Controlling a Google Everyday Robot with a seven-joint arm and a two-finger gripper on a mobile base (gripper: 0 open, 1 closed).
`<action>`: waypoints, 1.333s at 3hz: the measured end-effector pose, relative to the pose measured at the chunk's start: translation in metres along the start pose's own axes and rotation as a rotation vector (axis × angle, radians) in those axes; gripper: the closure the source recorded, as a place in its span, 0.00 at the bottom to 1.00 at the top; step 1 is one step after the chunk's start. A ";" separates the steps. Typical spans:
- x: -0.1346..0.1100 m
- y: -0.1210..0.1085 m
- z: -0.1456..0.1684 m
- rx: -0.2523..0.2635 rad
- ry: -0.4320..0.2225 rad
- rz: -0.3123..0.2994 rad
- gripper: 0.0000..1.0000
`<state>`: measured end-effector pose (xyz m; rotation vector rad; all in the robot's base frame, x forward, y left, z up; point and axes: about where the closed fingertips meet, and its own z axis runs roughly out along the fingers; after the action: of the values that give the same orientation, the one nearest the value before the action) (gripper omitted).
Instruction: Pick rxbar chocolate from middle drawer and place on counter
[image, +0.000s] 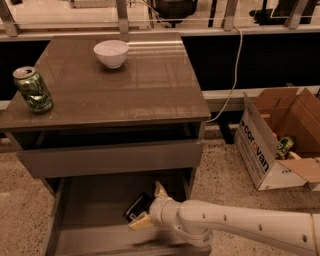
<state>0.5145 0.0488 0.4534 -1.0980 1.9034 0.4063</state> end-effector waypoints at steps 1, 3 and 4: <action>0.012 0.002 0.022 -0.007 0.039 0.012 0.00; 0.040 0.003 0.059 -0.043 0.092 0.080 0.00; 0.050 0.006 0.072 -0.061 0.110 0.094 0.00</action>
Offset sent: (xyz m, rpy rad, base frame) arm 0.0215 0.0112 -0.0615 -0.0416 0.1059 -0.0528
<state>0.5366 0.0717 0.3715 -1.0930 2.0572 0.4669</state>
